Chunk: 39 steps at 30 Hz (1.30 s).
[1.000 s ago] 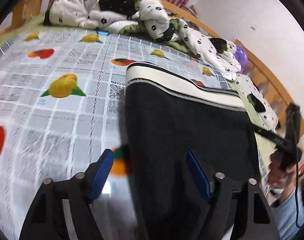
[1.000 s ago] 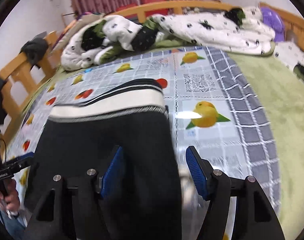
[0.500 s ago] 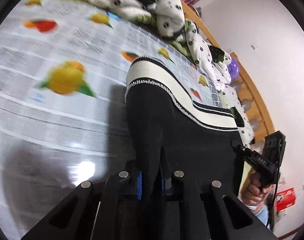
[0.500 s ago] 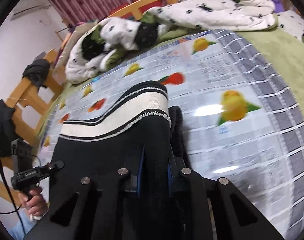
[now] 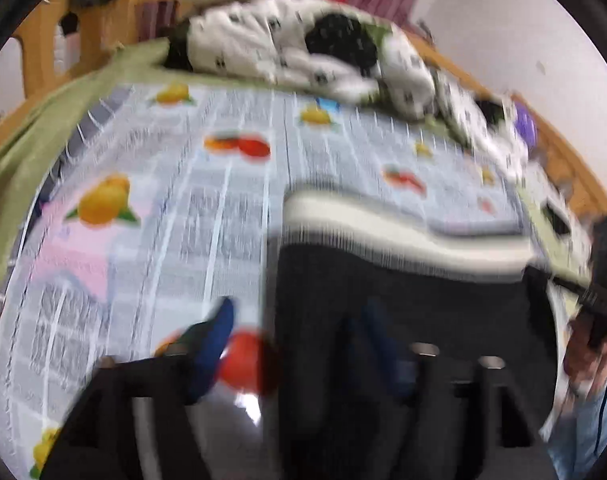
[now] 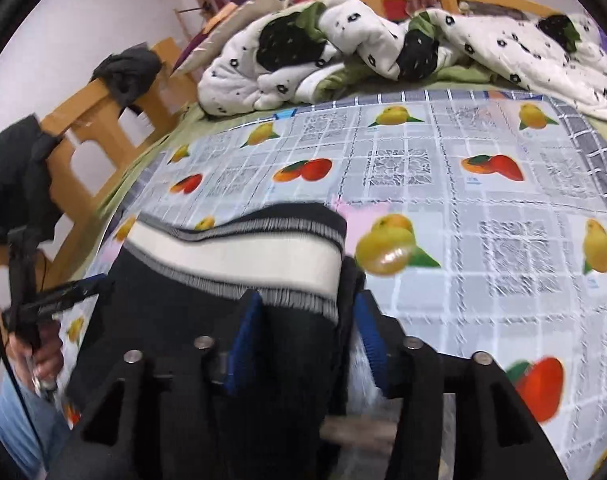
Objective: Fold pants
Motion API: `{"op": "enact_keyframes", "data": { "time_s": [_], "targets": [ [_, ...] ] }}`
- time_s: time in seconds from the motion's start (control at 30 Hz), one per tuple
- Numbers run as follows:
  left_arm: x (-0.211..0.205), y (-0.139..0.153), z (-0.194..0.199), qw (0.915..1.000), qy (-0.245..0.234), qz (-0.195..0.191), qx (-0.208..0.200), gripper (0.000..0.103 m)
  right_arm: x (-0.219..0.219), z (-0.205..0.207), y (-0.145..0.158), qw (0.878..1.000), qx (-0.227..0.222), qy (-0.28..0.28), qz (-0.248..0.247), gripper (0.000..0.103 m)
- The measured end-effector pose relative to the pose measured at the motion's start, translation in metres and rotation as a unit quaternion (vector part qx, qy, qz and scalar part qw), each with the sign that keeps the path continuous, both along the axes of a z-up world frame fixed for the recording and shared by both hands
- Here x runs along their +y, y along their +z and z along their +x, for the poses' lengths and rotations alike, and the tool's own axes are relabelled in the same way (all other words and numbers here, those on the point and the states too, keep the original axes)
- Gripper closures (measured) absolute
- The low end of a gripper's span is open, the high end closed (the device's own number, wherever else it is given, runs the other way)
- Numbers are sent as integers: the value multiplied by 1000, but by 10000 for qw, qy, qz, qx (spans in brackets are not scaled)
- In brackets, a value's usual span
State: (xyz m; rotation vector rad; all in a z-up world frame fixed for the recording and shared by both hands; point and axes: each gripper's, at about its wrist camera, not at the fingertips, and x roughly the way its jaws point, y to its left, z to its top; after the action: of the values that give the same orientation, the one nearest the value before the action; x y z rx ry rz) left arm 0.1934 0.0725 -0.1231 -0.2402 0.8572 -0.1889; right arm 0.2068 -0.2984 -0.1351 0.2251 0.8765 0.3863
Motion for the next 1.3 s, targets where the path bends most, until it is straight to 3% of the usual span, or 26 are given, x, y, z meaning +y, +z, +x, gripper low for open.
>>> {"op": "enact_keyframes", "data": {
  "time_s": [0.07,0.1,0.13,0.17,0.2,0.23,0.3,0.4,0.47,0.57,0.63,0.67,0.7,0.77,0.83,0.87,0.9,1.03,1.3],
  "targets": [
    [-5,2,17,9996,36,-271,14,36,3,21,-12,9993,287,-139,209,47],
    [-10,1,30,9992,35,-392,71,57,2,27,-15,9989,354,-192,257,47],
    [-15,-2,38,9993,123,-310,138,75,2,33,-20,9983,417,-300,274,52],
    [-19,-5,50,9992,284,-78,269,84,1,34,-18,9985,306,-345,292,59],
    [-21,-5,51,9993,250,-111,257,86,3,36,-13,9988,161,-388,255,77],
    [-20,0,52,9994,156,-298,85,88,-4,32,-2,9985,-72,-355,420,82],
    [-21,-1,52,9996,138,-238,-84,90,-9,26,6,9967,-348,-368,632,83],
    [-29,-22,55,9990,206,266,286,94,0,37,-19,9989,-136,-450,-83,83],
    [-33,-12,46,9981,179,583,117,94,-5,39,-23,9990,-123,-430,17,81],
    [-35,15,29,9970,191,683,-306,90,-11,38,-2,9989,48,-463,46,78],
    [-43,28,25,9960,96,683,-565,62,-6,28,19,9973,-380,-619,-47,77],
    [-49,32,27,9955,46,718,-621,42,-2,25,24,9969,-508,-594,-89,74],
    [-57,34,30,9948,-49,734,-702,42,7,23,28,9968,-608,-506,-148,67],
    [-72,30,39,9936,-219,827,-743,42,32,24,26,9960,-768,-286,-343,66],
    [-82,6,58,9944,-205,941,-437,47,52,34,7,9931,-774,-156,-865,73],
    [-84,-4,62,9945,-180,993,-275,56,56,42,-7,9908,-673,-235,-1148,76],
    [-84,-20,69,9937,-104,1112,-135,58,57,46,-17,9892,-714,-292,-1248,76],
    [-80,-24,68,9951,-86,945,-288,58,42,55,-19,9940,-660,-243,-839,78],
    [-79,-20,62,9962,-137,827,-252,57,46,57,-21,9929,-659,-236,-964,78]
  ]
}}
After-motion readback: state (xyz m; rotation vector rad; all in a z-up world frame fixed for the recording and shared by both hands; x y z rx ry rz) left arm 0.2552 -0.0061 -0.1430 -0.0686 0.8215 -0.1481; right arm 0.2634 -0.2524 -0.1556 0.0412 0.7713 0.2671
